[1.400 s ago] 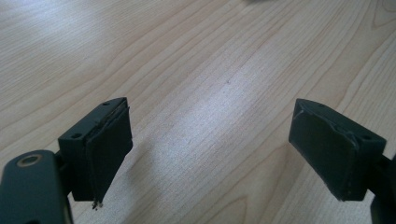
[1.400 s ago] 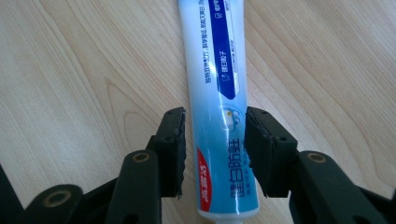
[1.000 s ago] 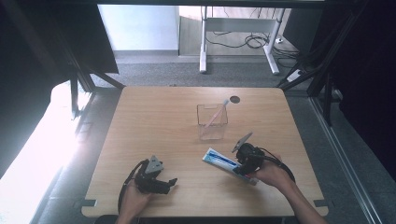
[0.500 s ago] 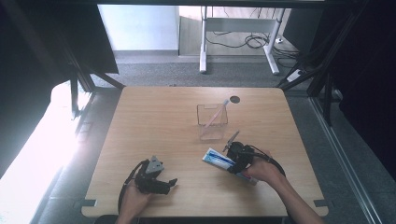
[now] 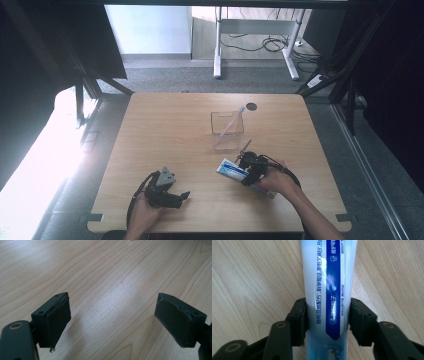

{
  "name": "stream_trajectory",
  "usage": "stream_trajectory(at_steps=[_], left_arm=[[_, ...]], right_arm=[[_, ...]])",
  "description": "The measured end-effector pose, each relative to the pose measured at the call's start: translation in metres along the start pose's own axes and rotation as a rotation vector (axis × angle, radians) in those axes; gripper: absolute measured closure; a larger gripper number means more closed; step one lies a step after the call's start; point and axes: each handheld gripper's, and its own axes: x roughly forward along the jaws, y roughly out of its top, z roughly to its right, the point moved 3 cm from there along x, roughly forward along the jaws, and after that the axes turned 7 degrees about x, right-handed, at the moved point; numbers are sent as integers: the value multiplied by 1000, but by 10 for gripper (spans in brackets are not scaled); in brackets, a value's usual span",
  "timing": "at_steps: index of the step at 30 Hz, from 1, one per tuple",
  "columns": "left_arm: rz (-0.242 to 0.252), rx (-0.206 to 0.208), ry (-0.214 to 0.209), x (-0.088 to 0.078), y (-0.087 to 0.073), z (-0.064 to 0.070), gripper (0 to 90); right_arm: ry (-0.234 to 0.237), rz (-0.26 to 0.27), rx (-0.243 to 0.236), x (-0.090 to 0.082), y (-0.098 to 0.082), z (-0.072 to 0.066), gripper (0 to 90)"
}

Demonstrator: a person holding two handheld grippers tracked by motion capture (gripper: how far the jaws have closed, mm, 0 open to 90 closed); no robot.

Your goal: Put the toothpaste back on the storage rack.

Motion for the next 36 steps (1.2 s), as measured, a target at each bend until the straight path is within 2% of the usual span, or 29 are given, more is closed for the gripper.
stream_trajectory(at_steps=[3, 8, 13, 27, 36], left_arm=[[1, 2, 0, 0, 0, 0, 136], [1, 2, 1, 0, 0, 0, 136], [4, 2, 1, -1, 0, 0, 136], [10, 3, -1, -1, 1, 0, 136], [15, 6, -1, -1, 1, 0, 136]], right_arm=[[7, 19, 14, -4, -1, 1, 653], [3, 30, 23, -8, -4, 1, 706], [-16, 46, 26, -12, -7, -1, 715], [12, 191, 92, -43, -14, 6, 720], [33, 275, 107, -60, -15, 9, 722]])
